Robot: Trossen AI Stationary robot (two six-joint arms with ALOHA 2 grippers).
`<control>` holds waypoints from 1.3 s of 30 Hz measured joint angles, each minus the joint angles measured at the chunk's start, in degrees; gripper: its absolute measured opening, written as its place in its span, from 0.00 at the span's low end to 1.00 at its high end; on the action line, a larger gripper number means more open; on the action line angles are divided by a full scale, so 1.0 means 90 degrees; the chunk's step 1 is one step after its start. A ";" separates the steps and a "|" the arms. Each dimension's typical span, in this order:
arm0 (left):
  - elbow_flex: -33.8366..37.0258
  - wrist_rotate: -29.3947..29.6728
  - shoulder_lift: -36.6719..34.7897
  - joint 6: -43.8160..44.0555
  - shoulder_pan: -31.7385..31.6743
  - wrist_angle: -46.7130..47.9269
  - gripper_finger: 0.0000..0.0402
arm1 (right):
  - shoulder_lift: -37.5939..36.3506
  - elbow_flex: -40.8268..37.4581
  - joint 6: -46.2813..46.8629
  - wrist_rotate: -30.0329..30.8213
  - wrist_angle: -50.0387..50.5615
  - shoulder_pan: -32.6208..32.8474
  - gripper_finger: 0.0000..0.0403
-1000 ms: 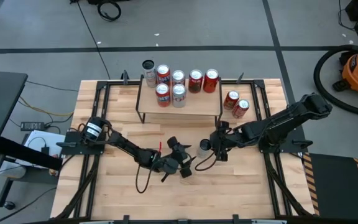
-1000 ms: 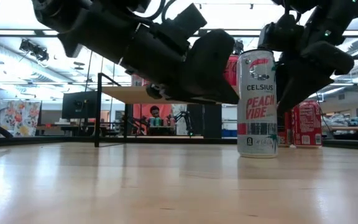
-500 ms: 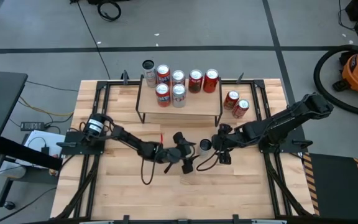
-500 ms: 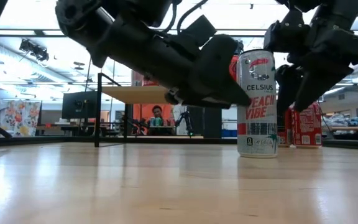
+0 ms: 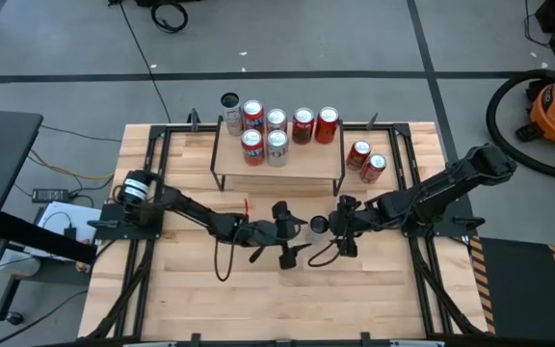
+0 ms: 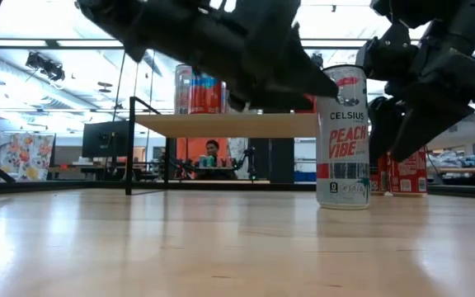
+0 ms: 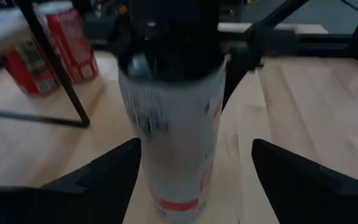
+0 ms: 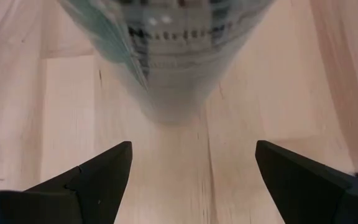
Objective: Place canned beverage on shelf
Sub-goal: Put the white soda can on the shelf aligned with the other white soda can
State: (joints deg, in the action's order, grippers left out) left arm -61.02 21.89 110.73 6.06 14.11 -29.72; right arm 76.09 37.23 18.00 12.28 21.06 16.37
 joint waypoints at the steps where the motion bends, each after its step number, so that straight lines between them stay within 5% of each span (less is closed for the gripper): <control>1: -0.0008 0.0000 -0.0090 -0.0040 0.0000 0.0095 0.79 | 0.0000 0.0000 -0.0001 0.0060 -0.0006 0.0027 0.87; 8: -0.0040 0.0008 -0.0657 -0.0642 -0.0002 0.0643 0.79 | 0.0000 0.0000 -0.0068 0.0675 -0.0093 0.0253 0.87; 16: -0.1217 -0.0298 -0.0690 -0.0467 -0.0203 0.2184 0.79 | 0.0002 0.0000 -0.0187 0.1201 -0.0234 0.0561 0.87; 26: -0.1358 -0.1528 -0.0474 -0.0075 -0.0732 0.2340 0.79 | 0.0002 0.0000 -0.0241 0.1359 -0.0284 0.0768 0.87; 39: -0.1367 -0.1902 -0.0080 -0.0344 -0.0733 0.1887 0.79 | 0.0002 -0.0002 -0.0465 0.1291 -0.0926 0.0763 0.87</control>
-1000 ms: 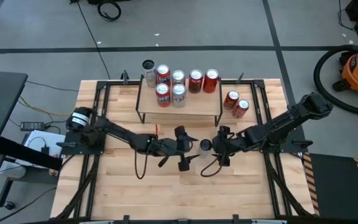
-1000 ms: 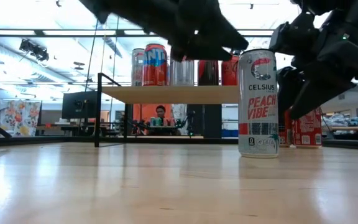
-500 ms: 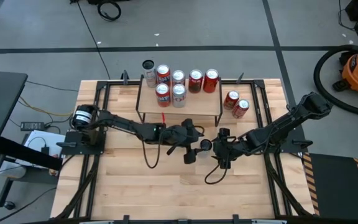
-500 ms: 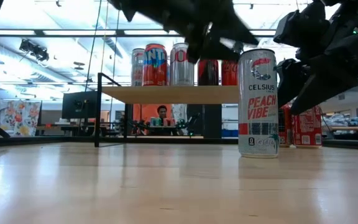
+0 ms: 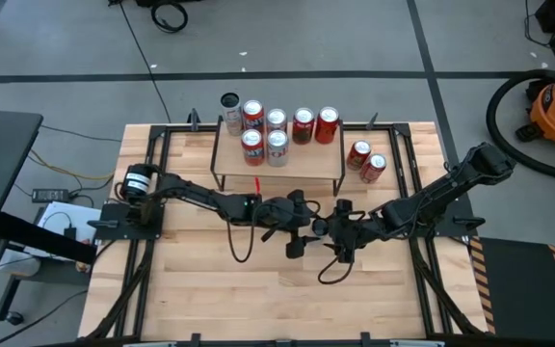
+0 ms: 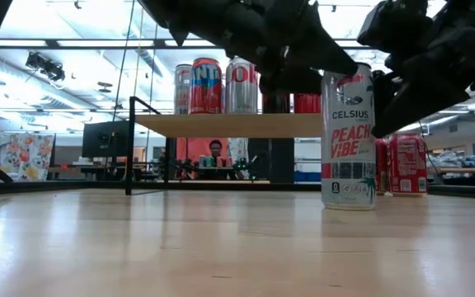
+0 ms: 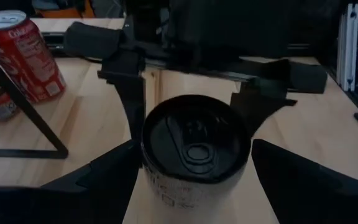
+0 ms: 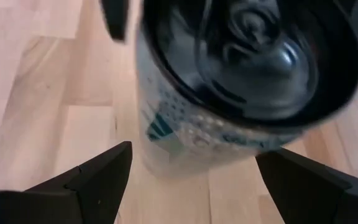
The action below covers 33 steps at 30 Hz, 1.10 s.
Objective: Place canned beverage on shelf
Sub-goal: Put the white soda can on the shelf aligned with the other white soda can
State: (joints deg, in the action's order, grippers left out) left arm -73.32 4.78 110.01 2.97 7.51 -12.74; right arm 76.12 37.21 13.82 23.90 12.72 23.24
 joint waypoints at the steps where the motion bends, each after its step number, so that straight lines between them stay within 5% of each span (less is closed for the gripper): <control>1: -0.0004 0.0001 0.0017 -0.0039 0.0000 -0.0009 0.79 | 0.0000 0.0000 -0.0039 -0.0033 -0.0052 0.0000 0.87; 24: -0.0012 -0.0017 0.0489 -0.0263 0.0049 -0.0825 0.71 | 0.0000 0.0000 -0.0167 -0.0454 -0.0184 -0.0146 0.87; 33: 0.0020 -0.0022 -0.0013 -0.0421 0.0051 0.0123 0.68 | -0.0273 0.0002 0.0098 -0.0394 0.0457 -0.0077 0.87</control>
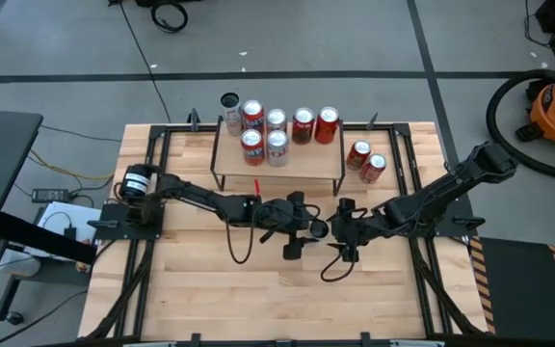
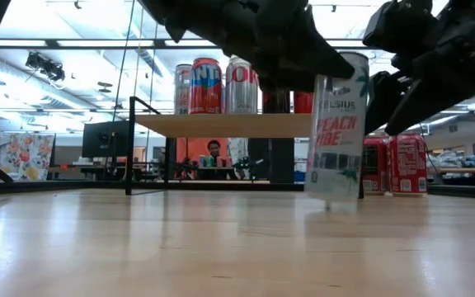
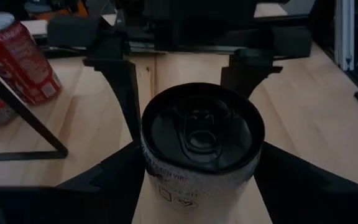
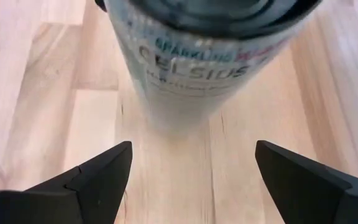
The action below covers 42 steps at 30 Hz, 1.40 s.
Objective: Place canned beverage on shelf
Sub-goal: Put the white soda can on the shelf aligned with the other white soda can
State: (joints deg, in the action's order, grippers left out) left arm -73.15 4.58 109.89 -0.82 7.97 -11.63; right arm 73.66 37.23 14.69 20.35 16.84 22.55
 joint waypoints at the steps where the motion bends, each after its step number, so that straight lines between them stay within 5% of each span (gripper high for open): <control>1: -0.0002 0.0000 -0.0062 -0.0002 0.0000 0.0073 0.67 | -0.0034 0.0000 0.0011 0.0027 0.0008 0.0009 0.87; 34: 0.0072 0.1024 -0.0899 0.0294 0.0334 0.2029 0.64 | -0.0094 0.0002 0.0421 0.0298 -0.0406 0.0371 0.87; 42: 0.1592 0.1053 -0.1743 0.0779 0.0318 0.0749 0.64 | -0.0074 0.0000 0.0518 0.0344 -0.0443 0.0417 0.87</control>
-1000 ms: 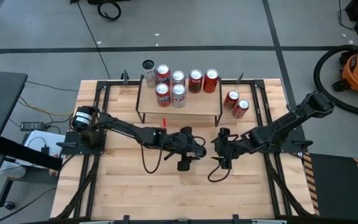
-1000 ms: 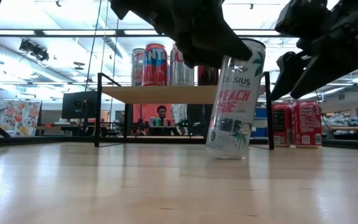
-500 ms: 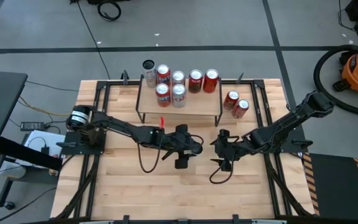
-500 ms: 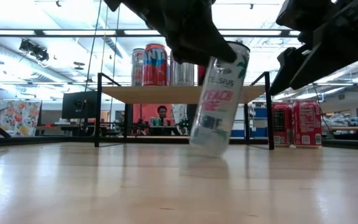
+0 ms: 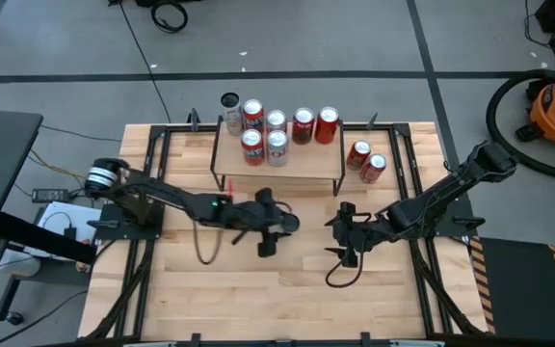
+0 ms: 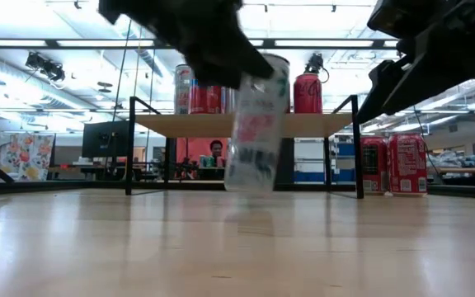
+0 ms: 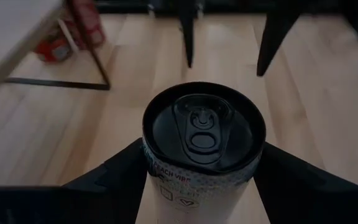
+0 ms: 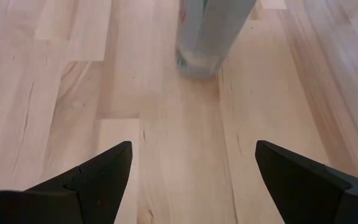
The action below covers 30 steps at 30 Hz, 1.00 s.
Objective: Place canned beverage on shelf
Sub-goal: Put the white soda can on the shelf aligned with the other white soda can
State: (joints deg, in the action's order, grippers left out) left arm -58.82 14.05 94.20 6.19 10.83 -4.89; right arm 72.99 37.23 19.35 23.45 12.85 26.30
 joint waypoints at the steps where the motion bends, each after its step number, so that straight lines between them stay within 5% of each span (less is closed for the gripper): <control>1: 0.0215 0.0026 -0.0207 0.0085 0.0009 -0.0133 0.64 | 0.0000 0.0000 -0.0001 0.0021 -0.0013 0.0000 0.87; 13: 0.2129 0.0900 -0.2886 0.0643 0.0256 -0.0589 0.64 | 0.0002 0.0000 -0.0002 0.0060 -0.0090 -0.0063 0.87; 24: 0.2229 0.1201 -0.5045 0.0344 -0.0195 0.0935 0.64 | 0.0002 0.0000 -0.0110 0.0055 -0.0090 -0.0086 0.87; 30: 0.2176 0.0759 -0.5704 0.0213 -0.0972 0.1677 0.64 | 0.0002 0.0000 -0.0148 0.0029 -0.0094 -0.0163 0.87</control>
State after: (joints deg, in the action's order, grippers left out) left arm -39.23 20.88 42.86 8.11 2.08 10.20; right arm 73.01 37.23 18.02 23.71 12.00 24.84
